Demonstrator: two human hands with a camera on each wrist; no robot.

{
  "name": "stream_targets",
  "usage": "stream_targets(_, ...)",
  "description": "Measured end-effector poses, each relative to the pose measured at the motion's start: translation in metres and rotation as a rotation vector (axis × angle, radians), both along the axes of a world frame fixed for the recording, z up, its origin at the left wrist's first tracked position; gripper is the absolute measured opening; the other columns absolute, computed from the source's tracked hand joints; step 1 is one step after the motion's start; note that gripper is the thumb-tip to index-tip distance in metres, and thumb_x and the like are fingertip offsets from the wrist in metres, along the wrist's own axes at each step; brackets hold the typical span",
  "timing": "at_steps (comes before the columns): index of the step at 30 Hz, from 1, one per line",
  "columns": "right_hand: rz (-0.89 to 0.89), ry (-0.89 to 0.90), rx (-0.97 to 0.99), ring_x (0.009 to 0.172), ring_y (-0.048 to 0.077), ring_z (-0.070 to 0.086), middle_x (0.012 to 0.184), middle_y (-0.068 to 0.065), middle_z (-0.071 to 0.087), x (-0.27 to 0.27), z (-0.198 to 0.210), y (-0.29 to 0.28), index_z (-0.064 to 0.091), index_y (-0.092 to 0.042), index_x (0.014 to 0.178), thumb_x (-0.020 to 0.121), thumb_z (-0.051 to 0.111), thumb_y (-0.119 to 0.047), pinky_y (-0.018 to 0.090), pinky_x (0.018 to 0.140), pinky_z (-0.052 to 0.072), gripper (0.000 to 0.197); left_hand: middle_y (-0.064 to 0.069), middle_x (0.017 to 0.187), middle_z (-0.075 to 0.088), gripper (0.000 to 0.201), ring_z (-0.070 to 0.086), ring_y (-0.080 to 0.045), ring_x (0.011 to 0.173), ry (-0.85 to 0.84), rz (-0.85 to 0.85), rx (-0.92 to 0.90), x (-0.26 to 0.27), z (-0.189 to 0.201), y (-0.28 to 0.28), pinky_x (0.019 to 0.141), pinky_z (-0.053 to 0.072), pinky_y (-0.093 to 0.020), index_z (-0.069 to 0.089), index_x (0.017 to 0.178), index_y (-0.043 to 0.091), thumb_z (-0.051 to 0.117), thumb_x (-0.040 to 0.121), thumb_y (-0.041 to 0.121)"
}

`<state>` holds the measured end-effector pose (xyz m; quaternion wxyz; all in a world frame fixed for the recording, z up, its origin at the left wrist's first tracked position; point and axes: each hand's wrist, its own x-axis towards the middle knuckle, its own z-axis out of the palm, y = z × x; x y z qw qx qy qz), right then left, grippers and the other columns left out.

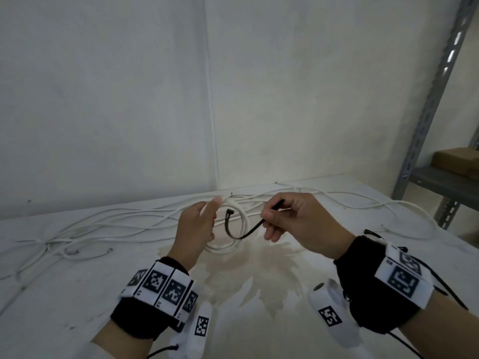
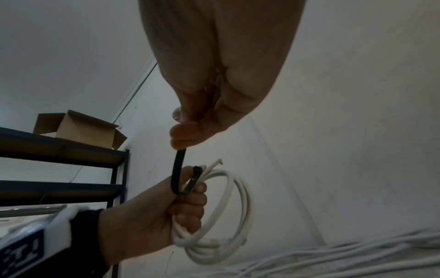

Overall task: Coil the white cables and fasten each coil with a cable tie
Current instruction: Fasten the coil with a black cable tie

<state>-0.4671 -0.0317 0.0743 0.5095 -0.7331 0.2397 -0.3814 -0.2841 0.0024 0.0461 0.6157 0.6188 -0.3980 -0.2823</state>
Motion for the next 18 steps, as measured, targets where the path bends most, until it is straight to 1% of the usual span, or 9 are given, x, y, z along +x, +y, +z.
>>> stream_targets(2, 0.036, 0.081, -0.033, 0.048, 0.011, 0.061, 0.056, 0.000, 0.057, 0.005, -0.005, 0.002, 0.057, -0.009, 0.068, 0.086, 0.054, 0.005, 0.019, 0.048, 0.050, 0.023, 0.001, 0.053, 0.036, 0.039, 0.033, -0.013, 0.048, 0.005, -0.001, 0.000, 0.000, 0.000, 0.001, 0.050, 0.032, -0.026, 0.044, 0.057, 0.013, 0.056, 0.090, 0.029)
stream_targets(5, -0.001, 0.160, -0.106, 0.048, 0.008, 0.060, 0.058, 0.001, 0.055, 0.012, -0.011, -0.001, 0.056, -0.013, 0.069, 0.087, 0.055, 0.004, 0.020, 0.050, 0.051, 0.025, 0.001, 0.052, 0.037, 0.029, 0.033, -0.012, 0.046, 0.010, -0.019, -0.010, -0.003, 0.000, 0.003, 0.049, 0.032, -0.026, 0.051, 0.065, 0.014, 0.058, 0.089, 0.030)
stream_targets(8, -0.072, 0.113, -0.184, 0.048, 0.004, 0.059, 0.058, 0.002, 0.056, 0.020, -0.012, -0.004, 0.056, -0.016, 0.071, 0.087, 0.054, 0.006, 0.018, 0.053, 0.051, 0.028, 0.000, 0.054, 0.039, 0.011, 0.035, -0.011, 0.045, 0.009, -0.037, -0.020, -0.010, -0.002, 0.004, 0.047, 0.033, -0.024, 0.057, 0.085, 0.018, 0.059, 0.088, 0.028)
stream_targets(10, -0.095, 0.075, -0.247, 0.050, 0.005, 0.060, 0.058, 0.001, 0.058, 0.024, -0.013, -0.003, 0.057, -0.019, 0.071, 0.086, 0.054, 0.007, 0.017, 0.057, 0.052, 0.030, 0.000, 0.054, 0.039, 0.015, 0.036, -0.009, 0.044, 0.022, -0.053, -0.017, -0.013, -0.004, 0.004, 0.044, 0.033, -0.023, 0.057, 0.099, 0.018, 0.059, 0.088, 0.028)
stream_targets(12, -0.114, 0.049, -0.321, 0.053, 0.007, 0.060, 0.059, -0.001, 0.058, 0.026, -0.015, 0.000, 0.058, -0.016, 0.073, 0.085, 0.054, 0.009, 0.016, 0.058, 0.051, 0.028, 0.001, 0.053, 0.037, 0.020, 0.035, -0.006, 0.041, 0.040, -0.067, -0.011, -0.013, -0.004, 0.002, 0.042, 0.033, -0.021, 0.059, 0.104, 0.016, 0.059, 0.088, 0.028)
stream_targets(14, -0.142, 0.018, -0.393, 0.056, 0.007, 0.061, 0.060, -0.005, 0.058, 0.026, -0.017, 0.001, 0.062, -0.008, 0.077, 0.084, 0.054, 0.011, 0.015, 0.057, 0.050, 0.022, 0.001, 0.051, 0.034, 0.019, 0.032, -0.007, 0.039, 0.064, -0.070, -0.012, -0.012, -0.004, 0.000, 0.044, 0.031, -0.023, 0.062, 0.101, 0.013, 0.059, 0.088, 0.027)
stream_targets(16, -0.163, -0.028, -0.451, 0.057, 0.003, 0.061, 0.063, -0.008, 0.058, 0.023, -0.020, -0.001, 0.065, -0.001, 0.080, 0.083, 0.054, 0.011, 0.014, 0.057, 0.050, 0.016, 0.002, 0.048, 0.033, 0.014, 0.030, -0.008, 0.039, 0.088, -0.076, -0.015, -0.010, -0.003, -0.001, 0.045, 0.030, -0.024, 0.065, 0.091, 0.014, 0.060, 0.088, 0.026)
stream_targets(18, -0.181, -0.065, -0.478, 0.057, -0.001, 0.060, 0.065, -0.008, 0.058, 0.019, -0.021, -0.002, 0.066, 0.000, 0.081, 0.082, 0.055, 0.009, 0.010, 0.057, 0.047, 0.014, 0.003, 0.045, 0.032, 0.013, 0.028, -0.009, 0.038, 0.101, -0.090, -0.023, -0.008, -0.004, -0.001, 0.044, 0.031, -0.021, 0.065, 0.080, 0.017, 0.059, 0.089, 0.025)
